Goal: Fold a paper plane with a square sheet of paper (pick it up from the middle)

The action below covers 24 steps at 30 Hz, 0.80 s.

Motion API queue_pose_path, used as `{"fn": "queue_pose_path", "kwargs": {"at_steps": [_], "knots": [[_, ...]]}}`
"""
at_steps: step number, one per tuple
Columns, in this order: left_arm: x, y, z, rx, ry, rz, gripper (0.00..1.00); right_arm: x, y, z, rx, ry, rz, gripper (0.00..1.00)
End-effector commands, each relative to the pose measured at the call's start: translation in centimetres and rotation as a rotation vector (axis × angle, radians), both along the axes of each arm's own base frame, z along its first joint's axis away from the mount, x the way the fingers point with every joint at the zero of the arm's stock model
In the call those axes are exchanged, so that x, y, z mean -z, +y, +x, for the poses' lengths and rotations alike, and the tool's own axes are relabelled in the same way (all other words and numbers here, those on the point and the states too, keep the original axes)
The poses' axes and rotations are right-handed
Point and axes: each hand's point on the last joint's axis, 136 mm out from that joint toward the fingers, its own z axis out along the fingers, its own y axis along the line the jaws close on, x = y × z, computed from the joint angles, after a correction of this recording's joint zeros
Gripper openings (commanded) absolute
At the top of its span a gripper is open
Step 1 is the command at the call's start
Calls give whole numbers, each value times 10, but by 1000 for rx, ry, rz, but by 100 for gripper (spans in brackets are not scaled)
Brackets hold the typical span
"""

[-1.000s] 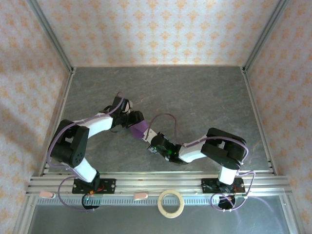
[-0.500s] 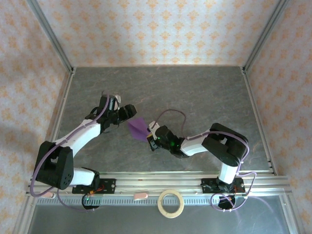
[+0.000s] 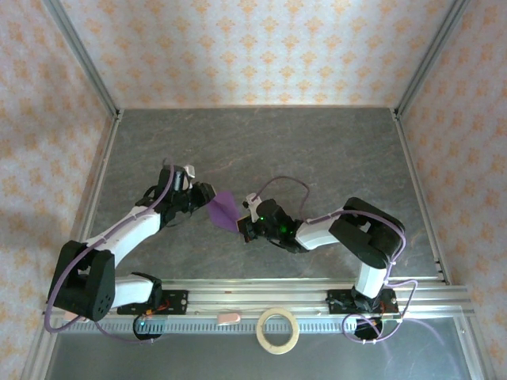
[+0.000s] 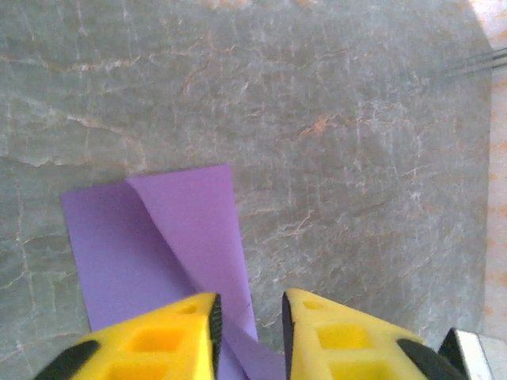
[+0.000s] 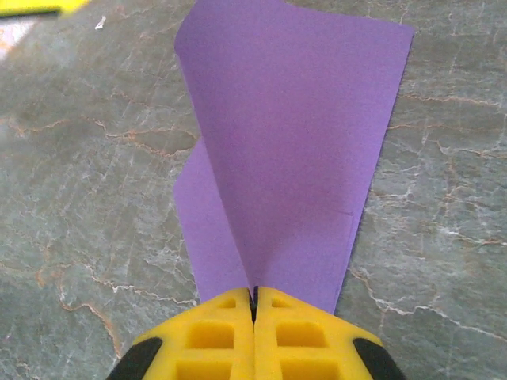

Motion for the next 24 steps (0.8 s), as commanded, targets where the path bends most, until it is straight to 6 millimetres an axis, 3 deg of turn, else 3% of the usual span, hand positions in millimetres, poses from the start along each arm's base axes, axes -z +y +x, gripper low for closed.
{"fn": "queue_pose_path", "kwargs": {"at_steps": [1, 5, 10, 15, 24], "knots": [[-4, -9, -3, 24, -26, -66, 20, 11, -2, -1, 29, 53, 13, 4], [3, -8, -7, 25, -7, -65, 20, 12, -9, 3, 68, 28, -1, 4], [6, -2, -8, -7, 2, -46, 20, 7, -9, 7, 106, -148, -150, 4], [4, 3, -6, -50, 2, -34, 20, 37, -18, -2, 183, -112, -223, 4], [5, 7, -6, -67, 3, -26, 20, 51, -29, -17, 211, -71, -171, 4]]}}
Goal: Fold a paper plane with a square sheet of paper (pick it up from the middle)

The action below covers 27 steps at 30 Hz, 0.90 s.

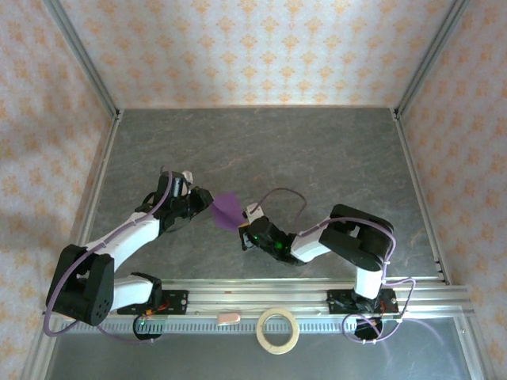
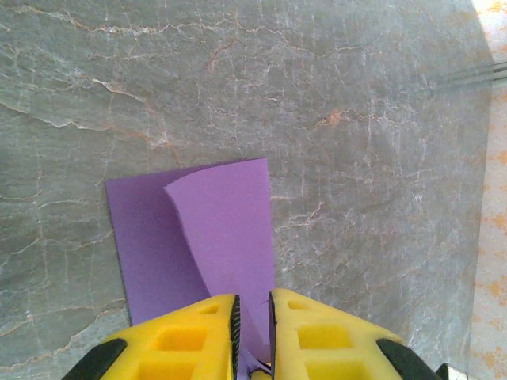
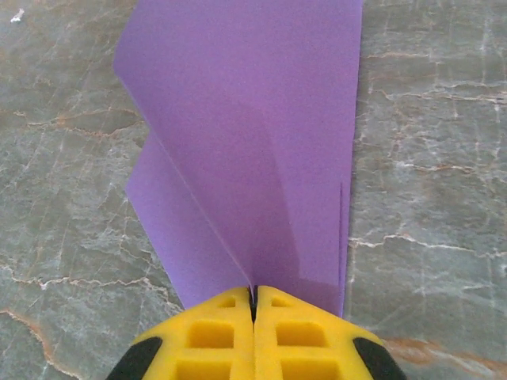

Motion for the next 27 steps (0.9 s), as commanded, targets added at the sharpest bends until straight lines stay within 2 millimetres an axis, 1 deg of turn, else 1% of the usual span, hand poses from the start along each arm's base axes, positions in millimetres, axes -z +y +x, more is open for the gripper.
{"fn": "queue_pose_path", "kwargs": {"at_steps": [1, 4, 8, 12, 18, 22, 27], "knots": [[-3, 2, 1, -18, -14, 1, 20, 28, -18, -9, 34, 52, -63, 3], [-1, 2, 0, -17, -13, -1, 20, 18, -10, -12, 2, 73, -3, 3], [0, -1, 0, -9, -14, -22, 20, 8, -4, -11, -30, 170, 119, 4], [0, -7, 1, 15, -17, -53, 20, 5, -3, -11, -36, 275, 242, 5], [6, -12, -1, 44, -6, -69, 18, 4, -1, -12, -29, 335, 295, 5], [9, -17, -2, 70, 0, -87, 17, 5, -4, -6, -1, 396, 324, 5], [12, -24, -2, 99, 0, -104, 15, 3, -2, -4, -3, 480, 382, 5]]}}
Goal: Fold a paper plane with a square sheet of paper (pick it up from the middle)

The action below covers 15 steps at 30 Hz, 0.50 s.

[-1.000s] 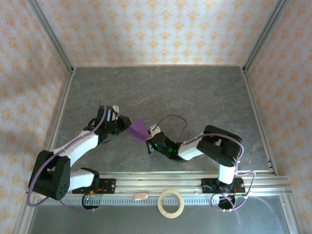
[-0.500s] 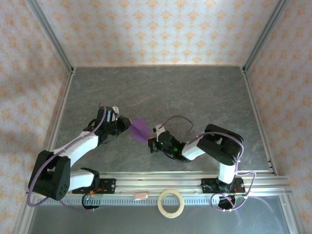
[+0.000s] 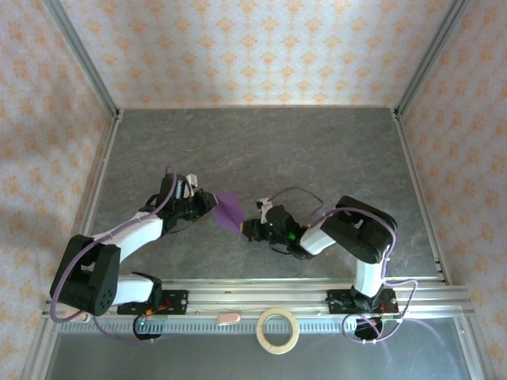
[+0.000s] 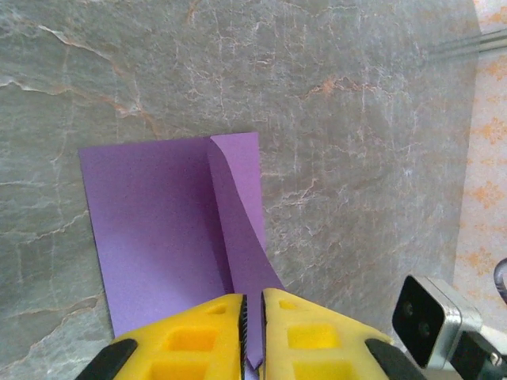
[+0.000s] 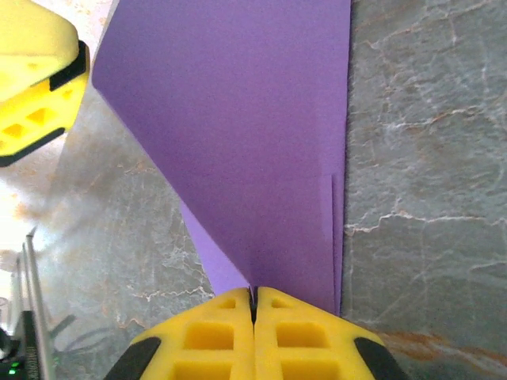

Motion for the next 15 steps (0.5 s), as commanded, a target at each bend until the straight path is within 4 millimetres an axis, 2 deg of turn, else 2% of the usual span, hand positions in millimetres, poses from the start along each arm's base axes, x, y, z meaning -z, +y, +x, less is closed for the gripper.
{"fn": "queue_pose_path", "kwargs": {"at_steps": [1, 7, 15], "knots": [[-1, -10, 0, 39, -19, -34, 15, 10, 1, -5, -6, 115, 35, 5], [1, -21, 2, 76, -21, -40, 15, 12, 3, -6, 0, 181, 50, 5], [6, -31, 6, 112, -16, -23, 13, 3, 4, -1, 23, 267, 101, 4]]}}
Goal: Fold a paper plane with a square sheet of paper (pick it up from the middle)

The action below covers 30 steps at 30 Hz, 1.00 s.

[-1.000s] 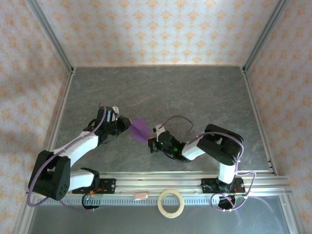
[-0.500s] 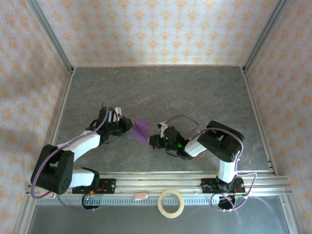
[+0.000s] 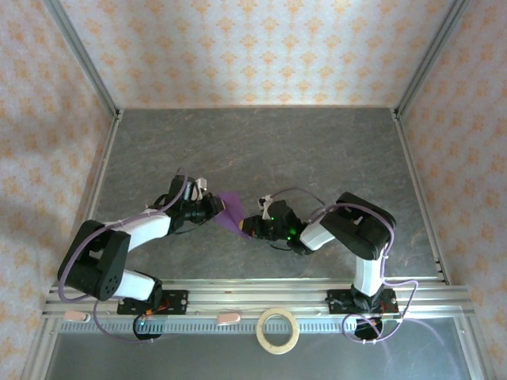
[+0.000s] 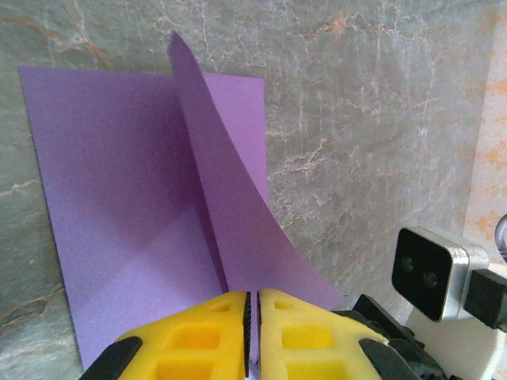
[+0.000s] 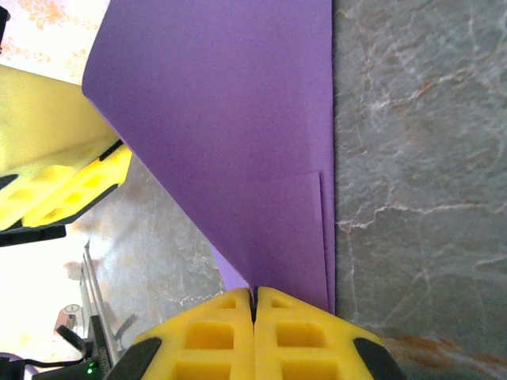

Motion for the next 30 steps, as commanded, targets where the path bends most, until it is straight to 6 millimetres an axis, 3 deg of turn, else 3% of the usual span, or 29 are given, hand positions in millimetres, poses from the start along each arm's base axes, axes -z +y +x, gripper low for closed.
{"fn": "queue_pose_path", "kwargs": {"at_steps": [1, 8, 25, 30], "knots": [[-14, -8, 13, 25, -63, -16, 13, 0, 2, -3, -3, 71, 20, 4], [-15, -19, 17, 52, -80, -38, 13, -4, -4, -3, 34, 83, 42, 4], [9, -39, 21, 83, -47, -37, 11, 0, -6, -1, 49, 76, 35, 10], [11, -39, 22, 88, -45, -21, 11, 5, -7, 0, 49, 70, 6, 5]]}}
